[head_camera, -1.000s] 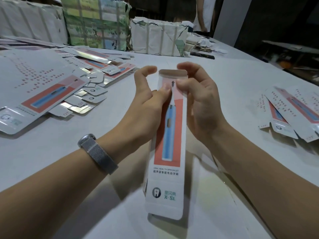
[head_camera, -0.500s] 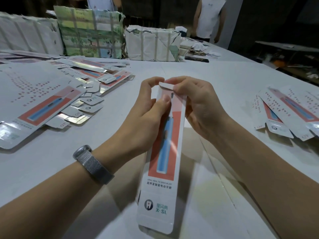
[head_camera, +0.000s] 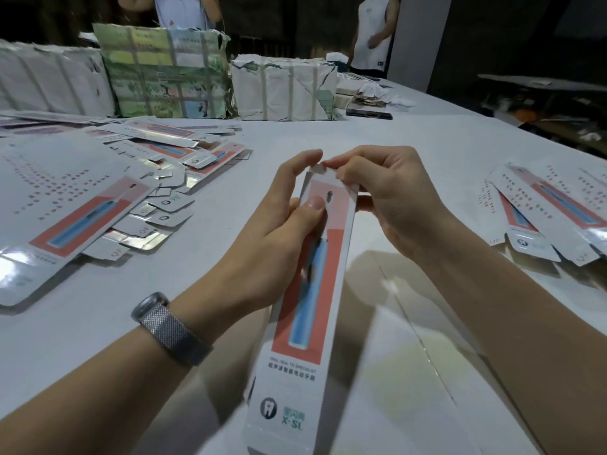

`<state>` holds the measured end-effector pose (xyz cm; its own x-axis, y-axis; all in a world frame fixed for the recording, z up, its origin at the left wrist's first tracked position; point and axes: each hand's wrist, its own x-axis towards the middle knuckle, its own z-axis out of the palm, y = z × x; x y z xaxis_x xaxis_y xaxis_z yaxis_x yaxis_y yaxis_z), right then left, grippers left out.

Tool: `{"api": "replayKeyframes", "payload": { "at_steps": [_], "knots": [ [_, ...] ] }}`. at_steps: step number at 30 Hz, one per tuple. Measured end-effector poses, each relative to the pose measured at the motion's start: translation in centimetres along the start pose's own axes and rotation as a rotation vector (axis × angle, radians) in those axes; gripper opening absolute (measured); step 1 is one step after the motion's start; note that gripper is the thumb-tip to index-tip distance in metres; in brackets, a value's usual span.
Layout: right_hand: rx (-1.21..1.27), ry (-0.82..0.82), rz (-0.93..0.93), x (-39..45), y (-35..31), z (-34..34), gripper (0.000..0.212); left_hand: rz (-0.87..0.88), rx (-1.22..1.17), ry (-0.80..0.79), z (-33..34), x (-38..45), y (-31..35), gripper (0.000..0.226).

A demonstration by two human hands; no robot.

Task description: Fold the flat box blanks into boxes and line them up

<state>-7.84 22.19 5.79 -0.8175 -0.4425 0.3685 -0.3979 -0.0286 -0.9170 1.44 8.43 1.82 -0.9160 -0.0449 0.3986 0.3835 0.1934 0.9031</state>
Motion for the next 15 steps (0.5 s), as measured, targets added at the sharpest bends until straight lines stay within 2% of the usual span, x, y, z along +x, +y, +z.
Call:
{"api": "replayKeyframes", "payload": {
  "at_steps": [6, 10, 15],
  "knots": [
    [-0.096, -0.081, -0.035, -0.09, -0.14, -0.59, 0.027, -0.02, 0.018, 0.004, -0.18, 0.04, 0.12, 0.037],
    [-0.059, -0.126, -0.037, -0.12, -0.29, -0.69, 0.031, -0.023, -0.003, 0.024, -0.4, 0.16, 0.22, 0.031],
    [-0.025, -0.147, -0.053, -0.36, 0.16, 0.03, 0.019, 0.0, -0.048, 0.092, -0.55, 0.28, 0.25, 0.022]
  ]
}}
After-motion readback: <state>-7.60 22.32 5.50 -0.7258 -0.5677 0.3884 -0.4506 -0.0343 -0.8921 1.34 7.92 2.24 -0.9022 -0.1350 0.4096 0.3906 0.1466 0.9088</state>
